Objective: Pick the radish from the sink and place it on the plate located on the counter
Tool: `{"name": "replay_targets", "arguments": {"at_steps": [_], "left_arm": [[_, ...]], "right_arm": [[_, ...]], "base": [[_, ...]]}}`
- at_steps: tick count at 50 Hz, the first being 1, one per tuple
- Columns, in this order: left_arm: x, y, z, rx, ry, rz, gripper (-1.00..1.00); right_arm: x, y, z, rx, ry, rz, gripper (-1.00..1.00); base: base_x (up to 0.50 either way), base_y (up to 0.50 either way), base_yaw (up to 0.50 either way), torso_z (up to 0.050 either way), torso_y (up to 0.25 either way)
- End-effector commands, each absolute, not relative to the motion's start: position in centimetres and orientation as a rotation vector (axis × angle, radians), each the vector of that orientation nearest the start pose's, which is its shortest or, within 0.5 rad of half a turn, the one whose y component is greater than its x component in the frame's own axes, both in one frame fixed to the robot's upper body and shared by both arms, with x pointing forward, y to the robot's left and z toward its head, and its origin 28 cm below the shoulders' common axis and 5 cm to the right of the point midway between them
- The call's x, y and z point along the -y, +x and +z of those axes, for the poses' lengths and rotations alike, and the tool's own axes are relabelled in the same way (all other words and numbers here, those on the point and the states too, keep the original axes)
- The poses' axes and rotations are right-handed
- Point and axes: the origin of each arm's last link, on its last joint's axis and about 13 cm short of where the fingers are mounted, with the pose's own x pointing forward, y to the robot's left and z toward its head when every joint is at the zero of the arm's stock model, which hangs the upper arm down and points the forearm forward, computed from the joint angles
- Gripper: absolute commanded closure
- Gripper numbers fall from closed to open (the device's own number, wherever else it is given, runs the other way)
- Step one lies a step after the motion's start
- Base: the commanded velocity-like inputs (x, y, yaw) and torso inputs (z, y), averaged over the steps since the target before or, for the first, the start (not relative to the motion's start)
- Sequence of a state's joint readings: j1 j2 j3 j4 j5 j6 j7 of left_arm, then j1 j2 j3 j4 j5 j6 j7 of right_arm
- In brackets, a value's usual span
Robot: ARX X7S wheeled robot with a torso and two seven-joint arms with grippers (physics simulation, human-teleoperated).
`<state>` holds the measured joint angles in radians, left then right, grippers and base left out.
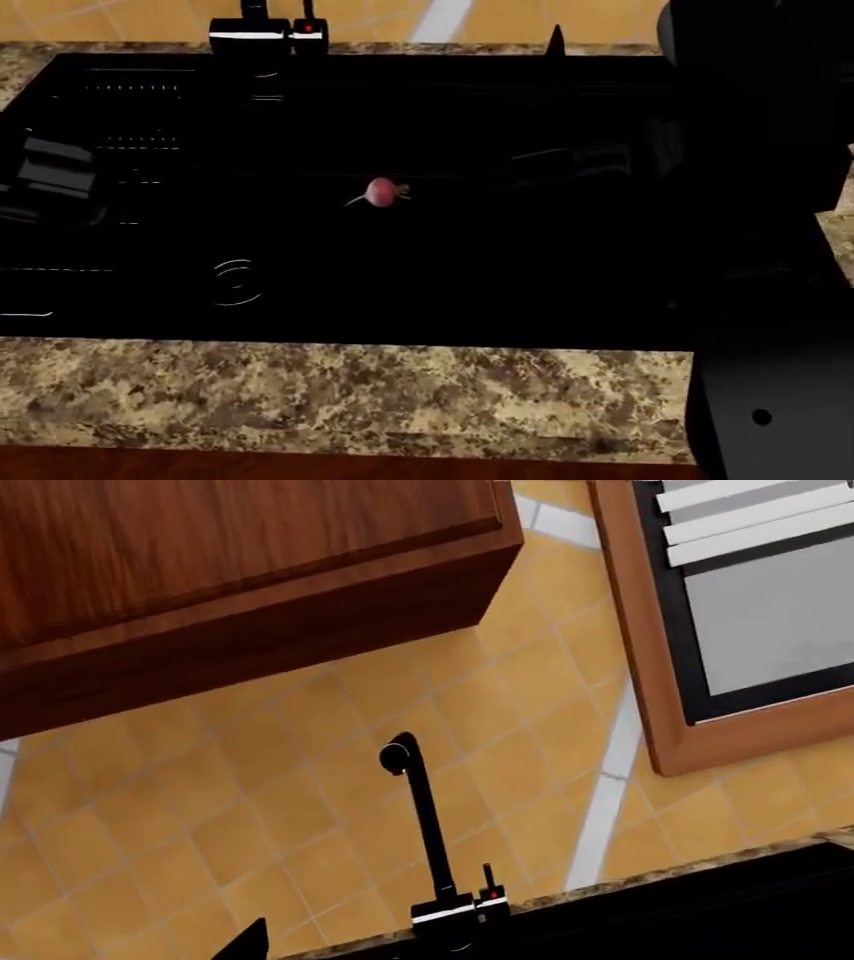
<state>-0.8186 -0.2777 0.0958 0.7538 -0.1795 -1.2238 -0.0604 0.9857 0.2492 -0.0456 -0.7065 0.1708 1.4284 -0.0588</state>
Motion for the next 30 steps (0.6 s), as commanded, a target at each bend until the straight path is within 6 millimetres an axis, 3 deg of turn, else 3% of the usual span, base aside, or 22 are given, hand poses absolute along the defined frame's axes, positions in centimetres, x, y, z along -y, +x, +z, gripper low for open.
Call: {"name": "replay_targets", "arguments": {"at_steps": [1,22,30], "left_arm": [[-23.17,25.17,26.79,0.315,0.236,-0.019,-1.0],[-23.1,25.28,26.56,0.303,0.241,-0.02,-1.0],[-23.15,25.32,26.55,0.289,0.214,-0.03,-1.0]], "right_arm": [[12.93,25.6,29.5,0.237,-0.208,0.071,-1.0],[12.84,25.66,29.41,0.227,-0.204,0.078,-1.0],[12.82,25.67,29.43,0.229,-0.202,0.081,-1.0]], "base": [[0.44,0.26,0.0,0.0,0.0],[0.46,0.06,0.0,0.0,0.001],[0.07,0.0,0.0,0.0,0.0]]}}
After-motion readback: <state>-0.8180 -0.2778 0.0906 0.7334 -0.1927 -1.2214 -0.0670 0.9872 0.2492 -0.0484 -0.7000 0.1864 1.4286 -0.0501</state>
